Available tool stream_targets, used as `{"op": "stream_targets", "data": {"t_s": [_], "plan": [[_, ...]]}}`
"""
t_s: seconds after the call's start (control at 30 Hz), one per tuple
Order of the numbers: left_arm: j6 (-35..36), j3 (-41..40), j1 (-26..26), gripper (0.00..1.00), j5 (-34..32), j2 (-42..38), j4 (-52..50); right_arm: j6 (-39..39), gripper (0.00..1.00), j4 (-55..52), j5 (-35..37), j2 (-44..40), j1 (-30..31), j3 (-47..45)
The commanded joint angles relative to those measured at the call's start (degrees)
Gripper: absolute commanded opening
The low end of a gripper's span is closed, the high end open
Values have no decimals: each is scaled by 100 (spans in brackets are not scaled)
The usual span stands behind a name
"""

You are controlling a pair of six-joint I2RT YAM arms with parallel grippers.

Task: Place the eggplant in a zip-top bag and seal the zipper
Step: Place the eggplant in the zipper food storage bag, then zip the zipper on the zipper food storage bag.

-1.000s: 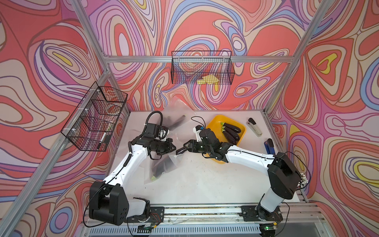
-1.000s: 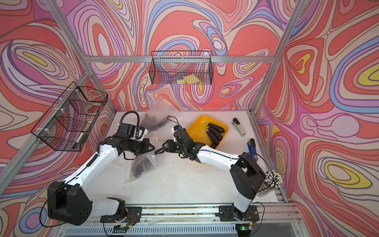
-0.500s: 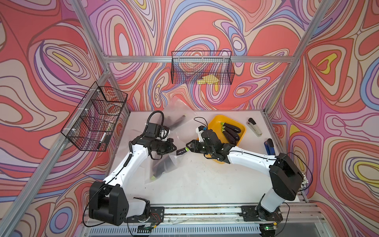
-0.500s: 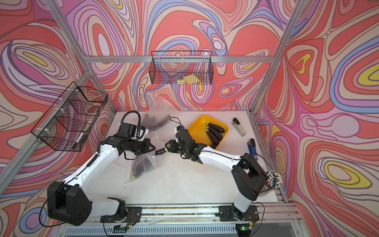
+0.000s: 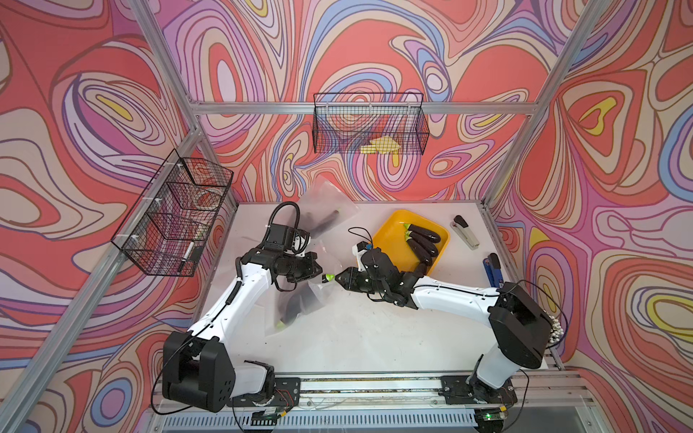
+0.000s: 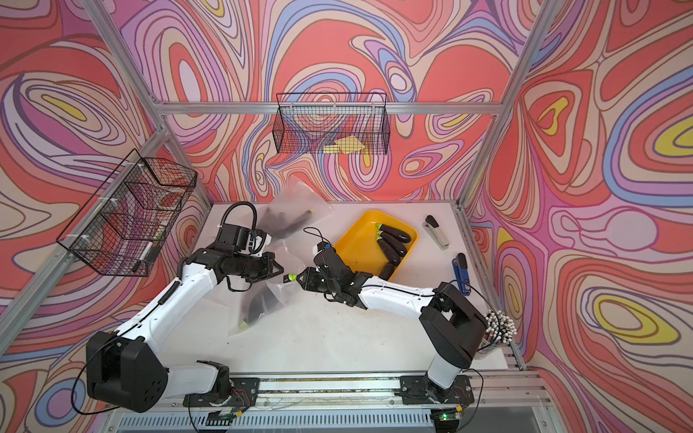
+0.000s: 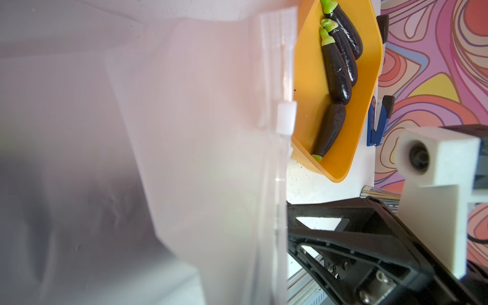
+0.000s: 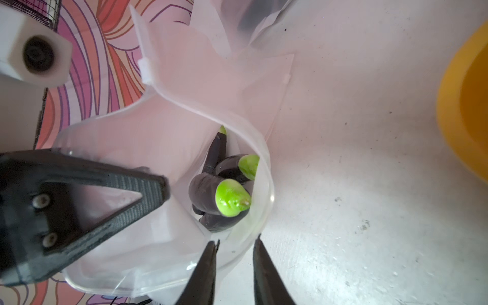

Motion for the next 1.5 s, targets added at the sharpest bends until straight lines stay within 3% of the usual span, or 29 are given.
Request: {"op": "stream_targets", "data": {"t_s": [0.0,0.07,0.17,0.27,0.37,0.47,0.73,0.87,1.0,1.1,1.27,1.37,1.47], "plan": [[36,146,-151,0,-135,-16,-159,112,26,351,37,219,30,103],[65,153,-228,0,-163,-29,-201,14,27,183,54,318,25,310],[-176,-91,-177,0,367,-162,285,-202,30,-188,-77,450,-157,546],[-199,-67,-177,0,68,-157,183,-280,32,-257,-257,353,-497,467],[-168,-73,-177,0,-246,-139,58,-836,37,-822,-25,-22,-559,651],[-242,-124,-176,0,-132,-105,208,-1192,41,-1228,200,-242,-590,742],[-295,-153,-184,0,-57,-235,280,-1570,41,-1062,-488,504,-738,1249],[-287,-136,-208,0,30,-235,296,-1673,41,-1058,-325,926,-742,1401],[-211,-94,-210,0,43,-227,234,-1796,34,-1026,-428,1149,-739,1587],[-54,-62,-276,0,147,-171,261,-1797,20,-837,-681,1236,-735,1696],[505,305,-485,34,-358,-32,-112,-1993,5,-423,-801,1054,-777,1574],[767,462,-485,53,-516,-175,-82,-2215,4,-336,-1144,1068,-951,1646],[987,701,-423,60,-489,-307,-90,-2427,4,-204,-1372,1122,-1146,1660]]}}
